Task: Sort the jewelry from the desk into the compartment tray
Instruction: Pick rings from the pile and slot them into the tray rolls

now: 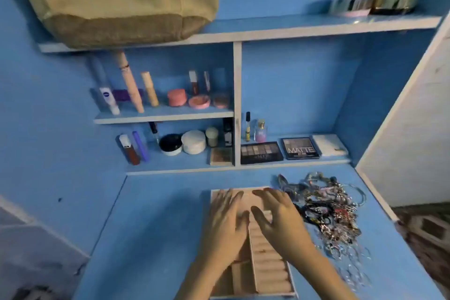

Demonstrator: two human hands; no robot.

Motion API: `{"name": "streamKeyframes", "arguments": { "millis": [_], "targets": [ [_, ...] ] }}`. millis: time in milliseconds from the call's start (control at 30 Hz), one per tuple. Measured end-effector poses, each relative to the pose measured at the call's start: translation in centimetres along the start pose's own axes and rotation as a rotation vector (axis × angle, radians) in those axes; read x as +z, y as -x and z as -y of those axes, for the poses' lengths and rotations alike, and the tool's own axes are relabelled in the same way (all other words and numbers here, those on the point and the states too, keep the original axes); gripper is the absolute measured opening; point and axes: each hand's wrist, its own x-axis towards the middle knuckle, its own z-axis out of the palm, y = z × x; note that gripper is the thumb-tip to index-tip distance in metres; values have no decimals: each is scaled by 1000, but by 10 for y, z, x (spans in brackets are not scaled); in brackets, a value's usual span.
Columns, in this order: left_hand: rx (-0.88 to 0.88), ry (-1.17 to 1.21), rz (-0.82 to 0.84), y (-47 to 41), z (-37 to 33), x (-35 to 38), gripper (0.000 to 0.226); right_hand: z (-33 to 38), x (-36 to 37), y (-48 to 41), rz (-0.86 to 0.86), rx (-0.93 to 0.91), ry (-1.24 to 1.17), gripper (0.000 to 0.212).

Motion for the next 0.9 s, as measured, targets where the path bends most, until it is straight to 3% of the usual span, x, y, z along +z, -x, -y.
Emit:
{"name": "streamKeyframes", "arguments": {
  "millis": [133,267,367,667,833,900],
  "targets": [
    [-23,-115,-10,12,26,53,48,-33,63,25,30,-4,124,43],
    [55,-242,-87,19,35,76,49,-49,89,33,-53,-14,270,57],
    [96,-294,-148,15,40,83,50,-50,93,32,-102,-42,362,54],
    [46,-348,-62,16,45,86,62,-51,92,33,-65,-94,188,86],
    [76,-286,-28,18,39,80,76,-48,88,34,-43,-90,185,78],
    [64,-280,-50,18,38,80,69,-49,88,33,-38,-96,139,73]
  ]
}}
